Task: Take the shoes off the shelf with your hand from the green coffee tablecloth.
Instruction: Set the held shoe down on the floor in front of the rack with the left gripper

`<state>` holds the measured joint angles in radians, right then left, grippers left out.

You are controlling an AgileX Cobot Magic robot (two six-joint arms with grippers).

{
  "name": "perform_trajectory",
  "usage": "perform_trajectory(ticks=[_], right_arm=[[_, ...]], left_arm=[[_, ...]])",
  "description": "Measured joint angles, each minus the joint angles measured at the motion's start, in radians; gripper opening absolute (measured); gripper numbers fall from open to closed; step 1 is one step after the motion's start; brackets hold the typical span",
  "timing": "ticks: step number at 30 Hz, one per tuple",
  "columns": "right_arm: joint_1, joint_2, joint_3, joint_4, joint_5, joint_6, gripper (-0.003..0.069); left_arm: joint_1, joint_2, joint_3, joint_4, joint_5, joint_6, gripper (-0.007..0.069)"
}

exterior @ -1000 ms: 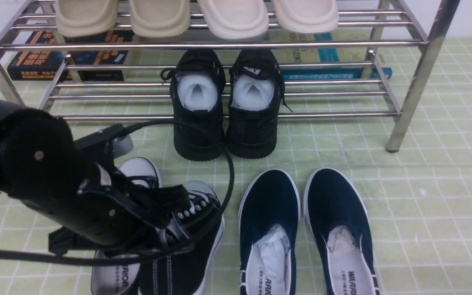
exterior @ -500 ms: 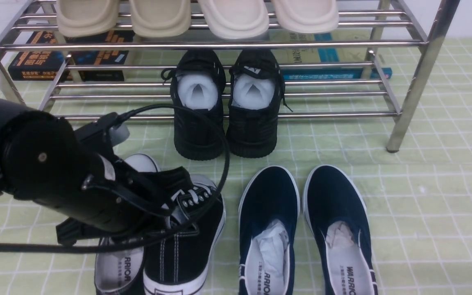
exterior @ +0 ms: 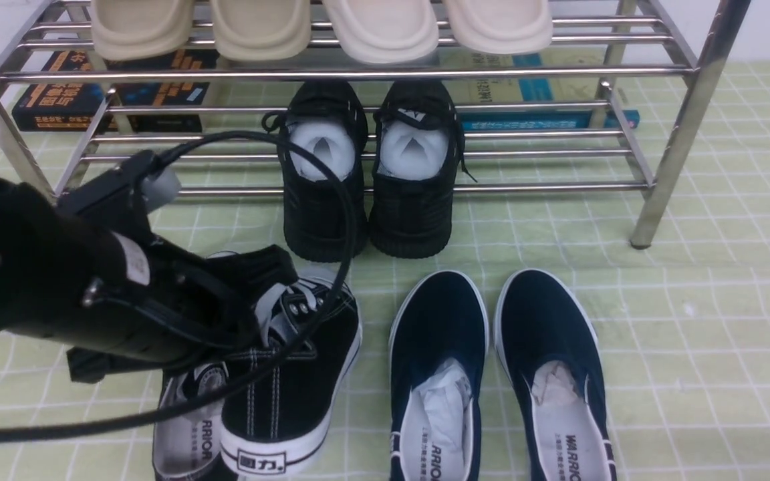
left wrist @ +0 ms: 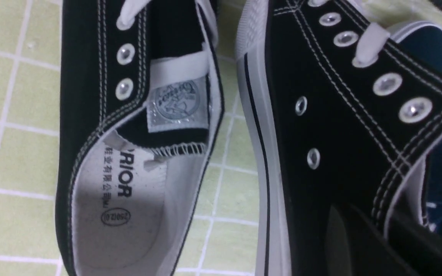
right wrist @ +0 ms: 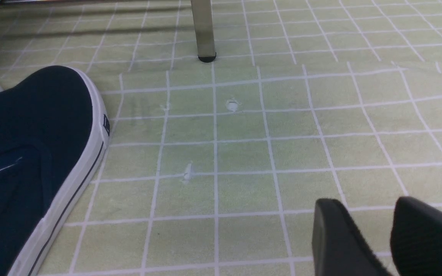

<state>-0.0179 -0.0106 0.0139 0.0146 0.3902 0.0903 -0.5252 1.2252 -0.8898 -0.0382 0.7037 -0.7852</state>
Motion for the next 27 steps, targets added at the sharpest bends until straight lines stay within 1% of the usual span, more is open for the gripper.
perform_trajectory(ticks=[5,13,21,23,25,26,27], right_arm=[[0.000,0.000,0.000,0.000,0.000,0.000,0.0241],[0.000,0.000,0.000,0.000,0.000,0.000,0.0241],[0.000,0.000,0.000,0.000,0.000,0.000,0.0241],[0.000,0.000,0.000,0.000,0.000,0.000,0.0241],[0.000,0.000,0.000,0.000,0.000,0.000,0.0241],[0.000,0.000,0.000,0.000,0.000,0.000,0.0241],[0.000,0.000,0.000,0.000,0.000,0.000,0.0241]], left_arm=[[0.000,0.070,0.000,0.021,-0.034,0.000,0.0042],[0.000,0.078,-0.001,0.021,-0.058,0.000,0.0042],[0.000,0.098,-0.003,0.025,0.027,0.004,0.0052],[0.000,0.112,-0.003,0.025,0.074,0.026,0.0076],[0.000,0.125,-0.004,0.021,0.091,0.053,0.0122],[0.000,0.126,-0.004,0.019,0.091,0.058,0.0127],[0.000,0.132,-0.004,0.009,0.091,0.076,0.0170]])
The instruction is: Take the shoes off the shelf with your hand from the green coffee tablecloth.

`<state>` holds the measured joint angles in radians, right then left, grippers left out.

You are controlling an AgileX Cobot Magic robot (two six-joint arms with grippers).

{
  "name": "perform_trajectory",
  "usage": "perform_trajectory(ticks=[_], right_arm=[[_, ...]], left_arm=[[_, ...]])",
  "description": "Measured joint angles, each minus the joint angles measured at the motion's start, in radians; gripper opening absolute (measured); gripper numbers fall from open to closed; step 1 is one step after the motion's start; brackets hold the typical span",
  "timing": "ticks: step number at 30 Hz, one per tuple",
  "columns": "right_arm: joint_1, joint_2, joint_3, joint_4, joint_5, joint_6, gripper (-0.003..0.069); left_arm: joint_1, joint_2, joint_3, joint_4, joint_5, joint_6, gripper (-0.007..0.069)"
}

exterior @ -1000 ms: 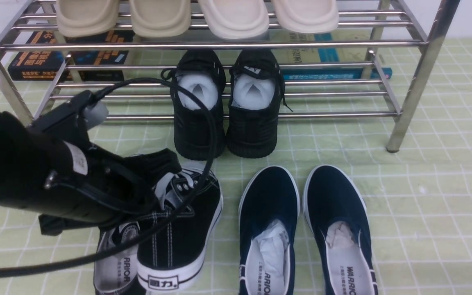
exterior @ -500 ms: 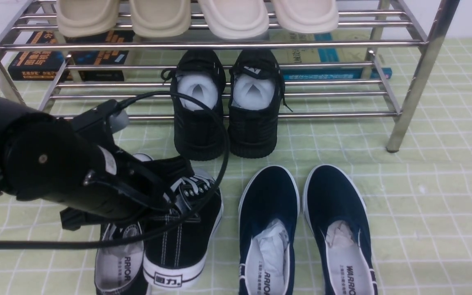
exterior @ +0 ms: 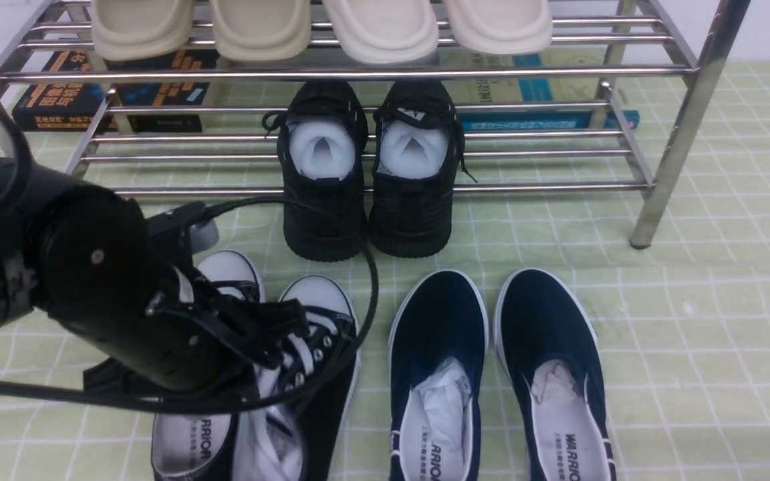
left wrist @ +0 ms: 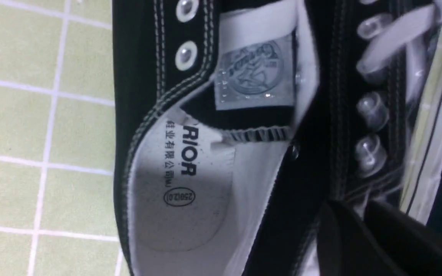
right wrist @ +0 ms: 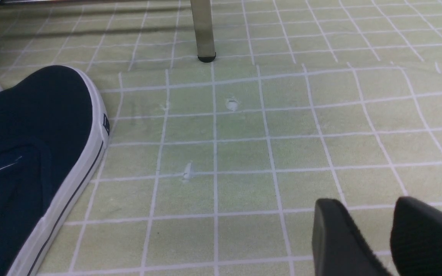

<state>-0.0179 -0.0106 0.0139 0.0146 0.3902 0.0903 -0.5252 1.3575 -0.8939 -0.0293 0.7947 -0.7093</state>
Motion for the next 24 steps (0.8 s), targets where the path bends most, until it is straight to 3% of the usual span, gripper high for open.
perform_trajectory(ticks=[4,7,12,15,18,19,21,24], right_arm=[[0.000,0.000,0.000,0.000,0.000,0.000,0.0241],[0.000,0.000,0.000,0.000,0.000,0.000,0.0241],[0.000,0.000,0.000,0.000,0.000,0.000,0.0241],[0.000,0.000,0.000,0.000,0.000,0.000,0.0241],[0.000,0.000,0.000,0.000,0.000,0.000,0.0241],[0.000,0.000,0.000,0.000,0.000,0.000,0.0241],[0.000,0.000,0.000,0.000,0.000,0.000,0.0241],[0.000,0.000,0.000,0.000,0.000,0.000,0.0241]], left_arm=[[0.000,-0.008,-0.006,-0.054,0.002,0.065,0.0325],[0.000,-0.052,-0.033,-0.064,0.032,0.103,0.0386],[0.000,-0.154,-0.132,-0.002,0.138,0.176,0.0396],[0.000,-0.231,-0.216,0.081,0.255,0.229,0.0339],[0.000,-0.325,-0.269,0.188,0.410,0.281,0.0190],[0.000,-0.330,-0.269,0.194,0.414,0.283,0.0181],[0.000,-0.403,-0.248,0.236,0.440,0.318,0.0053],[0.000,-0.515,-0.174,0.226,0.440,0.339,0.0003]])
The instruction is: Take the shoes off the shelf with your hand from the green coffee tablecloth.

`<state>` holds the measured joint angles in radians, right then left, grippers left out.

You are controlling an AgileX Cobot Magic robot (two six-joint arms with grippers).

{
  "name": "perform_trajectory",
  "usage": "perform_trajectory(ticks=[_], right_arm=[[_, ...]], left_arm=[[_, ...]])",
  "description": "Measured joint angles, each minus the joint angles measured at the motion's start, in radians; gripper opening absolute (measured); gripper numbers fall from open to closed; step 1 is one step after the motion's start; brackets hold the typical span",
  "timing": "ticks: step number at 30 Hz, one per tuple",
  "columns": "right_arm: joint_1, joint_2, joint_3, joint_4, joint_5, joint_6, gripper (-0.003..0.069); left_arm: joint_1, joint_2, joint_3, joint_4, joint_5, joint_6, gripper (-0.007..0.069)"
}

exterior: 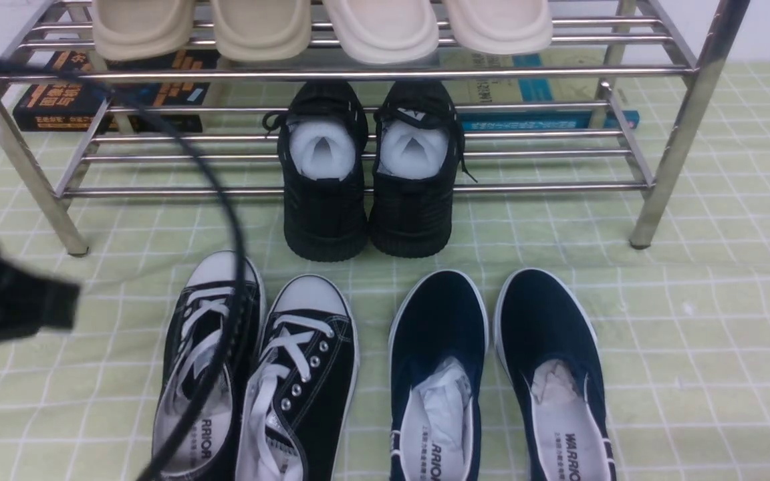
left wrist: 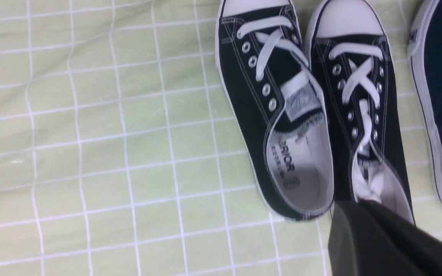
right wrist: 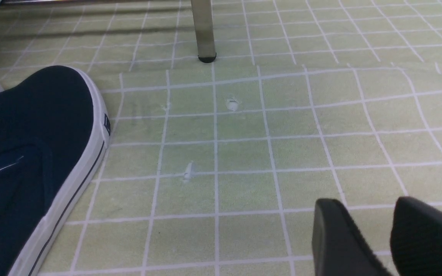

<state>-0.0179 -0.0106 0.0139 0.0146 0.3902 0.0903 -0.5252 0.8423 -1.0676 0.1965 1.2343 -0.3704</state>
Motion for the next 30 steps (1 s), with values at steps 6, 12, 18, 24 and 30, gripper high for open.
perform_trajectory(ticks=[6,12,18,24,30], right_arm=[[0.000,0.000,0.000,0.000,0.000,0.000,0.0241],[0.000,0.000,0.000,0.000,0.000,0.000,0.0241],[0.000,0.000,0.000,0.000,0.000,0.000,0.0241],[0.000,0.000,0.000,0.000,0.000,0.000,0.0241],[0.000,0.000,0.000,0.000,0.000,0.000,0.0241]], left_arm=[[0.000,-0.253,0.200,-0.065,0.000,0.003,0.0001],[0.000,-0.581,0.439,-0.126,-0.142,-0.041,0.0001],[0.000,-0.832,0.663,-0.181,-0.414,-0.117,0.0001],[0.000,-0.856,0.763,-0.207,-0.515,-0.127,0.0001],[0.000,-0.856,0.815,-0.197,-0.529,-0.163,0.0010]])
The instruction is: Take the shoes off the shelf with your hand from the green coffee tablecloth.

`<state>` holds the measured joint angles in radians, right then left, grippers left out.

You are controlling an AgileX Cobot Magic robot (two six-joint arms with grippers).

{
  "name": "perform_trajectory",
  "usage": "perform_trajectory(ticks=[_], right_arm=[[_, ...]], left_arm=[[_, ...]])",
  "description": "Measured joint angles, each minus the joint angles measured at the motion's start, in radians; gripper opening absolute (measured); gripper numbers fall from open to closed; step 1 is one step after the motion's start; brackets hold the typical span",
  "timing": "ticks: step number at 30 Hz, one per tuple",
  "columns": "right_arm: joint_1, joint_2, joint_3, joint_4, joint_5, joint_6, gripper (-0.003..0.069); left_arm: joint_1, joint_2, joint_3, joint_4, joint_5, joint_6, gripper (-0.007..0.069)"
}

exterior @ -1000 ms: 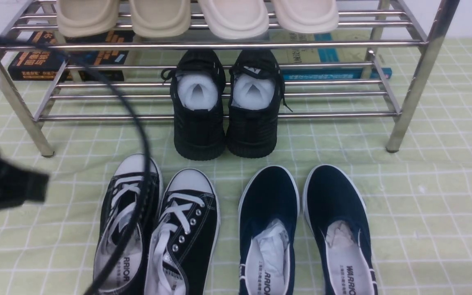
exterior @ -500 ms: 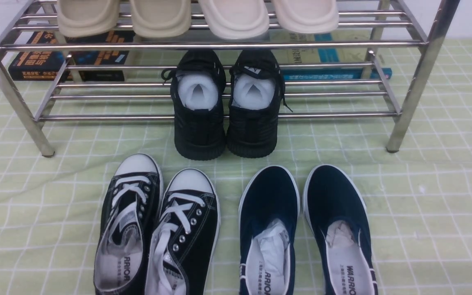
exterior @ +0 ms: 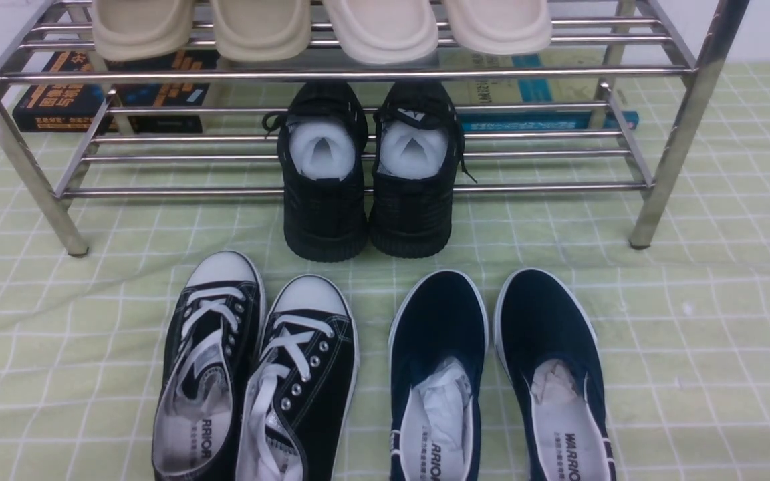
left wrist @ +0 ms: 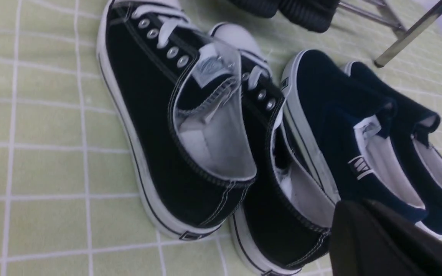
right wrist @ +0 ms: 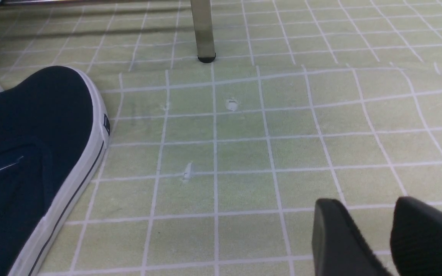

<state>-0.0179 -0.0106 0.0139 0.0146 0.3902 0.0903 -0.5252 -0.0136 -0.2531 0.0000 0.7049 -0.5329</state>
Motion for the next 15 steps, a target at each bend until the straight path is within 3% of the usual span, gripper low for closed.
perform_trajectory(ticks=[15], right_arm=[[0.000,0.000,0.000,0.000,0.000,0.000,0.0241]], left_arm=[[0.000,0.000,0.099,0.193,-0.254,0.002,0.0019]])
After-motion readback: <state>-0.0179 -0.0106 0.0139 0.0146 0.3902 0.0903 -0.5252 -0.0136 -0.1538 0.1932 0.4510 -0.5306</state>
